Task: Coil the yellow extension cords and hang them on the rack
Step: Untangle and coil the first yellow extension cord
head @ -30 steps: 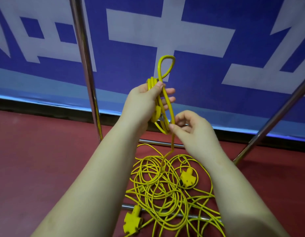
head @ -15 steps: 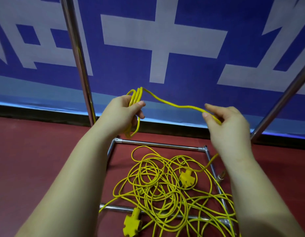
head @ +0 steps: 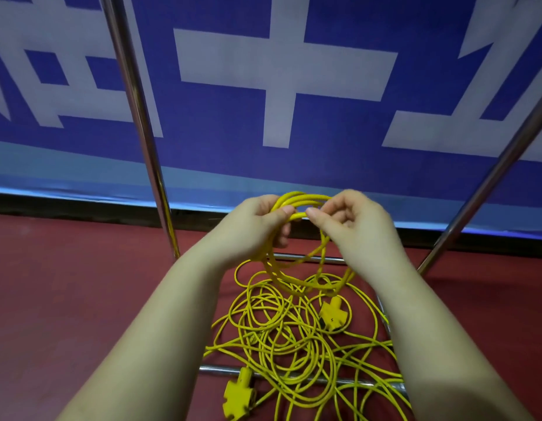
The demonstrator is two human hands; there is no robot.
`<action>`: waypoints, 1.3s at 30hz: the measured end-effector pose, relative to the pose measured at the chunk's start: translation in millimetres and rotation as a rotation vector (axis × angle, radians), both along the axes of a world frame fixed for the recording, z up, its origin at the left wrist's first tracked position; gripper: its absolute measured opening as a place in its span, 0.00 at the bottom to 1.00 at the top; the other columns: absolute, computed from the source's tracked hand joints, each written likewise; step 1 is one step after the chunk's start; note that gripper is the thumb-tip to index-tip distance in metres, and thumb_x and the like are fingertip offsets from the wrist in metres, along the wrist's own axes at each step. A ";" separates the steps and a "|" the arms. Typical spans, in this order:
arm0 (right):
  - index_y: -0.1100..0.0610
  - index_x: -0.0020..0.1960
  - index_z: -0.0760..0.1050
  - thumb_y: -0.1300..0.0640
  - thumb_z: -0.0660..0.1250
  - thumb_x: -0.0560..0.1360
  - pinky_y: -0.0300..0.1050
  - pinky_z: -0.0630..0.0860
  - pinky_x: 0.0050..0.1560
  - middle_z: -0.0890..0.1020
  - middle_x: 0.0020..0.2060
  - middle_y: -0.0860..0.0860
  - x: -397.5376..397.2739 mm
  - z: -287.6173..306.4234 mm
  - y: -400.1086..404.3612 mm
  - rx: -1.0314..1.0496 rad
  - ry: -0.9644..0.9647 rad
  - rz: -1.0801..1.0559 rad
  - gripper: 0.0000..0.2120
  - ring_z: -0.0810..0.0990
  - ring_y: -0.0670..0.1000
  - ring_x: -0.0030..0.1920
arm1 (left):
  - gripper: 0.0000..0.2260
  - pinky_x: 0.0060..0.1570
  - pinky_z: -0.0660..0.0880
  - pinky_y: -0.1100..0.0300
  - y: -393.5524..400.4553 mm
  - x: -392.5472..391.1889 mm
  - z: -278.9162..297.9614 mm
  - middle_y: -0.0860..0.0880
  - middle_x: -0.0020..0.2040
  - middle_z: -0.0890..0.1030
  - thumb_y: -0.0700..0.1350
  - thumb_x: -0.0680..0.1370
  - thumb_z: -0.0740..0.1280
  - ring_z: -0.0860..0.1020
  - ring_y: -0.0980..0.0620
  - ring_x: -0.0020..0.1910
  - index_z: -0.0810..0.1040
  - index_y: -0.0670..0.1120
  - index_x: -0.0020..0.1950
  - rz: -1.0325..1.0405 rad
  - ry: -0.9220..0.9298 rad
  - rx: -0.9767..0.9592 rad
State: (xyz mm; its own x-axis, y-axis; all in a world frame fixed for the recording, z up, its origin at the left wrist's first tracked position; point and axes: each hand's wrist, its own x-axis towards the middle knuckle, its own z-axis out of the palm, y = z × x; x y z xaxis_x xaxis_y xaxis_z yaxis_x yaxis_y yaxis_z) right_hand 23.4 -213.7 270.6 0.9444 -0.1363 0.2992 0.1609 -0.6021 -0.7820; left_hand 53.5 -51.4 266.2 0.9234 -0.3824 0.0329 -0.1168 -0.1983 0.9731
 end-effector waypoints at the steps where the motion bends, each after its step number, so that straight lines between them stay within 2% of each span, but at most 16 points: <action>1: 0.51 0.36 0.73 0.46 0.66 0.74 0.36 0.67 0.33 0.76 0.26 0.46 1.0 -3.1 -2.5 -0.016 0.080 0.034 0.12 0.71 0.41 0.26 | 0.11 0.25 0.68 0.65 1.2 2.1 -0.9 0.53 0.29 0.74 0.44 0.82 0.58 0.72 0.58 0.25 0.72 0.45 0.40 0.029 0.016 -0.069; 4: 0.55 0.39 0.74 0.49 0.61 0.78 0.45 0.72 0.41 0.77 0.28 0.47 3.9 -11.7 -10.5 0.109 0.227 0.144 0.13 0.74 0.46 0.31 | 0.10 0.32 0.76 0.59 5.1 8.3 -2.0 0.53 0.28 0.72 0.42 0.82 0.57 0.70 0.57 0.25 0.72 0.44 0.42 0.138 0.105 -0.299; 5: 0.55 0.39 0.74 0.52 0.62 0.78 0.43 0.72 0.40 0.77 0.27 0.46 4.6 -12.8 -11.9 0.212 0.207 0.143 0.11 0.74 0.45 0.30 | 0.10 0.33 0.77 0.59 6.8 10.1 -4.1 0.52 0.28 0.72 0.42 0.82 0.57 0.71 0.57 0.24 0.72 0.45 0.43 0.170 0.126 -0.325; 8: 0.52 0.39 0.75 0.57 0.67 0.75 0.29 0.68 0.34 0.76 0.25 0.40 6.5 -9.0 -15.8 0.356 0.005 0.031 0.06 0.71 0.37 0.28 | 0.10 0.32 0.76 0.62 8.8 11.7 -10.7 0.50 0.30 0.77 0.42 0.82 0.57 0.77 0.56 0.27 0.73 0.45 0.43 0.186 0.147 -0.221; 10: 0.51 0.40 0.76 0.58 0.67 0.75 0.26 0.68 0.37 0.77 0.31 0.41 7.1 -3.4 -18.4 0.371 -0.103 -0.012 0.06 0.72 0.37 0.32 | 0.11 0.38 0.76 0.60 10.2 14.7 -18.2 0.49 0.33 0.81 0.42 0.82 0.57 0.79 0.56 0.30 0.75 0.44 0.42 0.157 0.124 -0.060; 13: 0.48 0.41 0.77 0.55 0.68 0.75 0.33 0.68 0.38 0.74 0.35 0.51 6.5 2.3 -27.5 0.240 -0.190 -0.046 0.05 0.70 0.44 0.35 | 0.11 0.51 0.75 0.53 13.8 20.5 -27.0 0.51 0.34 0.83 0.42 0.82 0.58 0.81 0.54 0.36 0.76 0.45 0.42 0.162 0.127 0.065; 15: 0.46 0.40 0.77 0.51 0.68 0.74 0.41 0.65 0.41 0.71 0.32 0.49 6.6 4.4 -34.3 -0.029 -0.228 -0.092 0.04 0.69 0.48 0.37 | 0.11 0.53 0.75 0.52 13.8 21.2 -28.5 0.51 0.33 0.83 0.41 0.82 0.57 0.81 0.53 0.37 0.76 0.44 0.42 0.165 0.156 0.043; 18: 0.44 0.40 0.76 0.51 0.69 0.73 0.44 0.63 0.44 0.70 0.32 0.47 5.2 6.4 -31.8 -0.330 -0.174 -0.057 0.04 0.69 0.51 0.42 | 0.11 0.48 0.76 0.56 8.6 17.9 -25.4 0.51 0.34 0.84 0.41 0.82 0.58 0.81 0.52 0.37 0.76 0.43 0.43 0.144 0.193 -0.056; 21: 0.45 0.41 0.78 0.50 0.68 0.73 0.42 0.60 0.41 0.70 0.32 0.47 4.5 -0.4 -18.2 -0.383 -0.065 0.041 0.02 0.70 0.51 0.42 | 0.10 0.44 0.76 0.60 -1.6 14.1 -23.9 0.48 0.39 0.83 0.42 0.82 0.58 0.81 0.52 0.40 0.77 0.44 0.44 0.091 0.195 -0.090; 24: 0.44 0.43 0.76 0.50 0.69 0.72 0.41 0.62 0.39 0.70 0.30 0.46 6.8 -11.3 -6.4 -0.307 -0.034 0.077 0.02 0.71 0.50 0.40 | 0.10 0.45 0.75 0.58 -15.0 7.4 -27.0 0.46 0.40 0.83 0.43 0.81 0.61 0.79 0.51 0.39 0.79 0.46 0.43 0.008 0.132 -0.020; 28: 0.48 0.47 0.71 0.50 0.70 0.72 0.41 0.69 0.37 0.76 0.33 0.48 10.9 -19.4 -7.9 -0.072 0.073 0.066 0.08 0.74 0.47 0.35 | 0.11 0.32 0.73 0.66 -21.0 3.8 -27.6 0.49 0.32 0.75 0.43 0.82 0.59 0.74 0.53 0.31 0.74 0.46 0.40 0.067 0.108 -0.028; 29: 0.50 0.46 0.72 0.48 0.68 0.73 0.42 0.69 0.37 0.77 0.33 0.48 12.2 -22.2 -10.4 -0.085 0.123 0.056 0.08 0.74 0.47 0.34 | 0.11 0.35 0.73 0.63 -19.5 6.2 -28.6 0.49 0.31 0.73 0.43 0.82 0.59 0.73 0.53 0.30 0.73 0.46 0.40 0.097 0.094 -0.053; 31: 0.54 0.41 0.73 0.42 0.60 0.77 0.45 0.69 0.38 0.78 0.32 0.49 13.8 -29.0 -15.8 -0.140 0.258 0.043 0.16 0.75 0.49 0.35 | 0.11 0.39 0.73 0.57 -14.8 11.6 -30.0 0.50 0.31 0.72 0.43 0.82 0.58 0.72 0.54 0.28 0.73 0.45 0.41 0.164 0.078 -0.113; 33: 0.55 0.37 0.72 0.41 0.56 0.78 0.44 0.67 0.37 0.77 0.30 0.49 15.3 -34.5 -20.4 -0.081 0.312 0.026 0.21 0.73 0.49 0.33 | 0.11 0.33 0.73 0.61 -10.1 15.0 -30.1 0.49 0.31 0.71 0.43 0.82 0.57 0.72 0.54 0.28 0.72 0.45 0.41 0.226 0.074 -0.136; 36: 0.55 0.38 0.73 0.48 0.64 0.76 0.39 0.65 0.34 0.73 0.31 0.50 17.4 -33.5 -24.3 0.155 0.150 -0.070 0.13 0.69 0.46 0.32 | 0.12 0.24 0.67 0.66 -5.7 15.3 -32.4 0.50 0.31 0.73 0.44 0.82 0.57 0.73 0.53 0.28 0.71 0.47 0.40 0.235 0.027 -0.008; 39: 0.52 0.39 0.74 0.53 0.68 0.75 0.31 0.66 0.32 0.75 0.35 0.52 16.3 -27.1 -25.0 0.284 0.002 -0.115 0.07 0.70 0.45 0.34 | 0.11 0.27 0.70 0.67 -4.0 13.7 -36.1 0.50 0.34 0.79 0.44 0.82 0.58 0.77 0.58 0.28 0.73 0.48 0.41 0.157 0.018 0.133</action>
State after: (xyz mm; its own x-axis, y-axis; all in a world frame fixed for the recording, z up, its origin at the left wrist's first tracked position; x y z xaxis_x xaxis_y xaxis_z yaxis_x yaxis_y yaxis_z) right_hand 39.6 -238.7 243.5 0.9183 -0.3206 0.2323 0.1029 -0.3733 -0.9220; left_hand 67.1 -55.4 230.1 0.9720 -0.2337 -0.0248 -0.0577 -0.3395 0.9388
